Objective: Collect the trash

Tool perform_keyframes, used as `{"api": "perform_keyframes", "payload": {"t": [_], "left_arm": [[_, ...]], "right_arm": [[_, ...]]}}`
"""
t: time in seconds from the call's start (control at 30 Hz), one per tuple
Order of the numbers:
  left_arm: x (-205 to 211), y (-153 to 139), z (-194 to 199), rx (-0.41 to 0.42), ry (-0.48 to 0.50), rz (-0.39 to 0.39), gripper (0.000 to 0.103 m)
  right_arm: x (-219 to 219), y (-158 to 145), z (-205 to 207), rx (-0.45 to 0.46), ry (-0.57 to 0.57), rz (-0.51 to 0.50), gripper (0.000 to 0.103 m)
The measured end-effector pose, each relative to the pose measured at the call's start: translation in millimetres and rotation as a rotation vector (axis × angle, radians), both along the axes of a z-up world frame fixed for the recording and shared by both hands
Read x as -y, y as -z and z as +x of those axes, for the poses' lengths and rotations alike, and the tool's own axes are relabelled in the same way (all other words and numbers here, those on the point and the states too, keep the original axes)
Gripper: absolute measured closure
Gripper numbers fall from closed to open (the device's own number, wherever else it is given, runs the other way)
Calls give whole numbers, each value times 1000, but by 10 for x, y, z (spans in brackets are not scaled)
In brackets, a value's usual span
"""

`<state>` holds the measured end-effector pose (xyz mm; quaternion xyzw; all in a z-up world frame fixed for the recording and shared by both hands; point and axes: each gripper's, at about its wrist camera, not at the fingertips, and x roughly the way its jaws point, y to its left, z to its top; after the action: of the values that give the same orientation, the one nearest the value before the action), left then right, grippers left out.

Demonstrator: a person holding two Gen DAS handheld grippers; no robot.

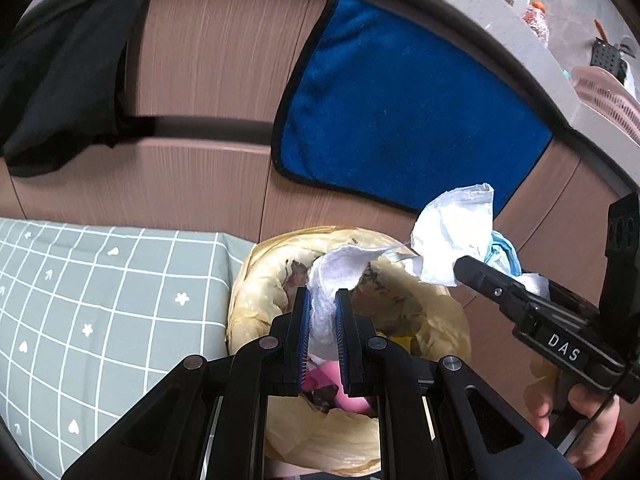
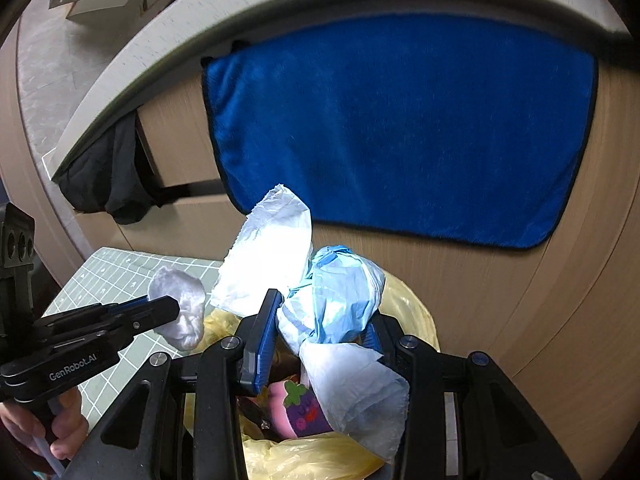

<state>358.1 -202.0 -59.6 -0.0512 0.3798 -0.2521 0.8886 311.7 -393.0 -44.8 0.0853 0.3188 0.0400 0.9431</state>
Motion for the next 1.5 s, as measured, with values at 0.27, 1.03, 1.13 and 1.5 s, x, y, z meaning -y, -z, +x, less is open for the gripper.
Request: {"api": "perform_keyframes", "payload": {"t": [0.27,1.03,1.13,1.5], "left_arm": [[8,139,94,-32,-2,-4,90],[-214,22,26,-102,-10,-49,58],[-353,-110,-150,-67,-26,-36,58],[-1145,-689,-1728,134,-165,127,58]], "right_arm": [[-32,177,139,-39,-5,7,67],[-143,184,33,-62,51,12,44],[-205,69,-147,-44,51,6,41],[-870,-497,-1449,80,-45,-2,33]]}}
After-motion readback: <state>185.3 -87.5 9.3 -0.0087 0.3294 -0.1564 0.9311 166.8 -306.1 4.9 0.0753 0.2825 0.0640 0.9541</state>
